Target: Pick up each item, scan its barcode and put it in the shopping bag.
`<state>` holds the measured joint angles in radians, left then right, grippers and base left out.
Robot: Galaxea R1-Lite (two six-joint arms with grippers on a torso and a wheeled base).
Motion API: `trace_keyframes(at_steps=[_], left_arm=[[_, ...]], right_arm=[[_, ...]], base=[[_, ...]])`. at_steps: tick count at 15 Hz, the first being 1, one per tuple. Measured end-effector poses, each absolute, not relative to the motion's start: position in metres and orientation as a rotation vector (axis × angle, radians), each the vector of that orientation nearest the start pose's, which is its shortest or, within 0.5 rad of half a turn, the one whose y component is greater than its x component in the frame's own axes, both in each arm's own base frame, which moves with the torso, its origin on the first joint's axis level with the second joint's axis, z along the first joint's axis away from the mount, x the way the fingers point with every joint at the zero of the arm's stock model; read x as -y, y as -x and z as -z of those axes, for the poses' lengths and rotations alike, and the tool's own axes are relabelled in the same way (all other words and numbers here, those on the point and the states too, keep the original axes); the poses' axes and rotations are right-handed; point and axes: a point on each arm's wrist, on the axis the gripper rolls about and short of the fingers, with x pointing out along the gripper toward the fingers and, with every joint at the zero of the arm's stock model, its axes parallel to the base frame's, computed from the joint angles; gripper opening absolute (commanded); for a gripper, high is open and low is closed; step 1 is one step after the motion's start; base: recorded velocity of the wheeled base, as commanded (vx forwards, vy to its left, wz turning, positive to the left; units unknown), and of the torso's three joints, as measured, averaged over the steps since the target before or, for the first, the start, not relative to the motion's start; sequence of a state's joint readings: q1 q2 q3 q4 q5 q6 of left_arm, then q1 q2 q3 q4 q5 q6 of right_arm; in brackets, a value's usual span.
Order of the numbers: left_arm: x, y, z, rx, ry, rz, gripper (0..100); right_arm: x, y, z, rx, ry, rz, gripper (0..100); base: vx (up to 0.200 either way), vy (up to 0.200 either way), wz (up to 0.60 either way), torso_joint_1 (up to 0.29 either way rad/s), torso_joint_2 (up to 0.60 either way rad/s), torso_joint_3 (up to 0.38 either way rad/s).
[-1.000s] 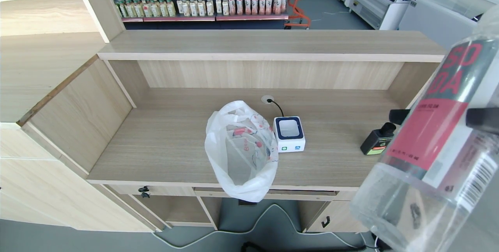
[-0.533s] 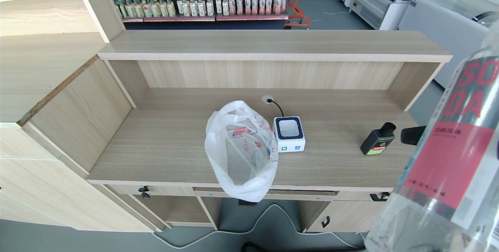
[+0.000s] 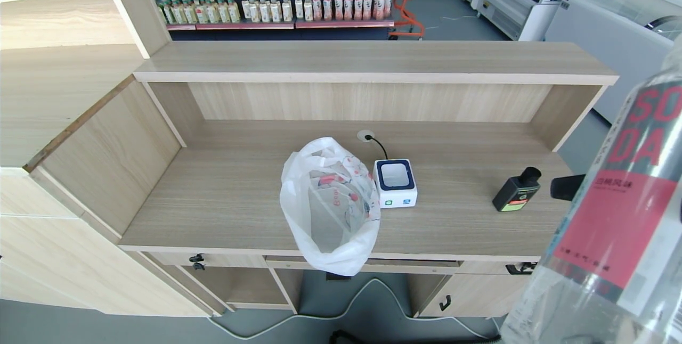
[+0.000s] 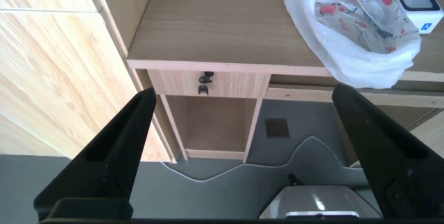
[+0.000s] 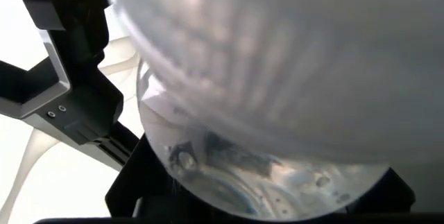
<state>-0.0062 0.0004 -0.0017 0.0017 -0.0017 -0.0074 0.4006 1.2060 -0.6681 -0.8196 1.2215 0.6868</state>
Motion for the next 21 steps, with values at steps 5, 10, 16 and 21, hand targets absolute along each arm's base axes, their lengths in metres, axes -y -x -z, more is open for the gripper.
trace_keyframes(at_steps=[5, 10, 16, 21], left_arm=[[0.000, 0.023, -0.076, 0.000, 0.007, 0.008, 100], [0.000, 0.023, -0.076, 0.000, 0.007, 0.008, 100], [0.000, 0.023, -0.076, 0.000, 0.007, 0.007, 100], [0.000, 0.023, -0.076, 0.000, 0.007, 0.008, 100]], right_arm=[[-0.071, -0.158, -0.275, -0.138, -0.283, -1.531, 0], [-0.005, -0.247, -0.248, 0.216, 0.289, -1.006, 0], [0.017, -0.319, -0.239, 0.423, 0.654, -0.782, 0], [0.017, -0.341, -0.208, 0.538, 0.978, -0.746, 0]], base=[[0.000, 0.000, 0.00, 0.000, 0.00, 0.000], [0.000, 0.000, 0.00, 0.000, 0.00, 0.000], [0.000, 0.000, 0.00, 0.000, 0.00, 0.000], [0.000, 0.000, 0.00, 0.000, 0.00, 0.000]])
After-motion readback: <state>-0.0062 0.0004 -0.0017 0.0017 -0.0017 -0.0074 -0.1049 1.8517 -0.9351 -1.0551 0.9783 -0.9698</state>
